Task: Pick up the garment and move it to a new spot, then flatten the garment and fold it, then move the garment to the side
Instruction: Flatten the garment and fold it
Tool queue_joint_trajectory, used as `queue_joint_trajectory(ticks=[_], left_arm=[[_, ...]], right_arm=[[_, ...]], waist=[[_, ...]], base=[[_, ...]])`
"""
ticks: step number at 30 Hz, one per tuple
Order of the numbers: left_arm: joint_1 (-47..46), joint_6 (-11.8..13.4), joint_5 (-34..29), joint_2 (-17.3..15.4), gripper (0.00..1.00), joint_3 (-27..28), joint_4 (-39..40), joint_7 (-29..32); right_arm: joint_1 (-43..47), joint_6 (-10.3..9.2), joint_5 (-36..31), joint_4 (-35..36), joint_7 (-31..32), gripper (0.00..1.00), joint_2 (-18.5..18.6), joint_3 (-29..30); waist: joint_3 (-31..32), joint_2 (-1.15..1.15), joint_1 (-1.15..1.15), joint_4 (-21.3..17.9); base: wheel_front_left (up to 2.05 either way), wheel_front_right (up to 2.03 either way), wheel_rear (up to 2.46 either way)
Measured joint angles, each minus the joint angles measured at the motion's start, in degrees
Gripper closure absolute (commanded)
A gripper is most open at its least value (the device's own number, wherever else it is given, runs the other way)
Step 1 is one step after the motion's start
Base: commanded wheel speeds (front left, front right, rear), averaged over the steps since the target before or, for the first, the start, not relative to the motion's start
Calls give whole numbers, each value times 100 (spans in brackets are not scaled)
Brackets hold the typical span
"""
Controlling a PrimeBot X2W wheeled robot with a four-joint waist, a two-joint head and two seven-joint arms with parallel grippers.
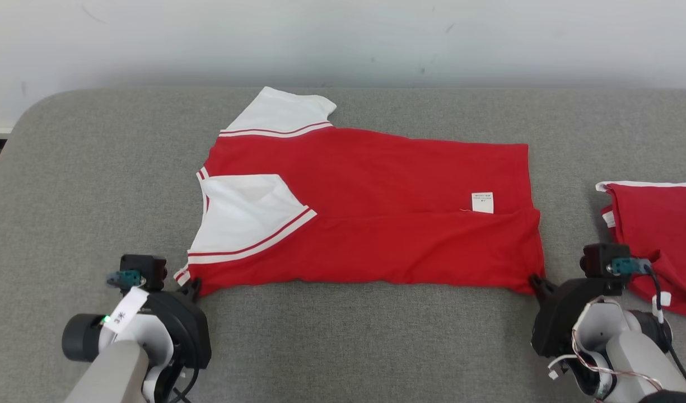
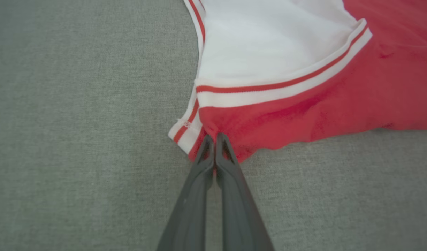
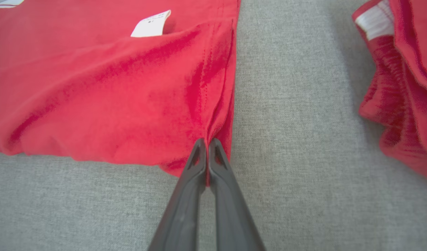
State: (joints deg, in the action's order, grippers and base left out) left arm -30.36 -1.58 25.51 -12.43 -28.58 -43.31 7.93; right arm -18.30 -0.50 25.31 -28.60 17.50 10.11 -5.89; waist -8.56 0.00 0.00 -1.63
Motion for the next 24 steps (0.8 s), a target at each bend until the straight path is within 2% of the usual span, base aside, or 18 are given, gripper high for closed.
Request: queue_joint_trajectory(ticks=[11,24], left_arm=[[527,-51,32,-221,100,33,141,-250],[1151,-46,107,-245,100,33,550,-412]], right_arm=[[914,57,355,497,-166,100,-99,243],[1875,108,726,1399,-177,100,-218,388]], waist=[[213,0,0,-10],[547,0,0,2]], base=[[0,0,0],[0,0,0]])
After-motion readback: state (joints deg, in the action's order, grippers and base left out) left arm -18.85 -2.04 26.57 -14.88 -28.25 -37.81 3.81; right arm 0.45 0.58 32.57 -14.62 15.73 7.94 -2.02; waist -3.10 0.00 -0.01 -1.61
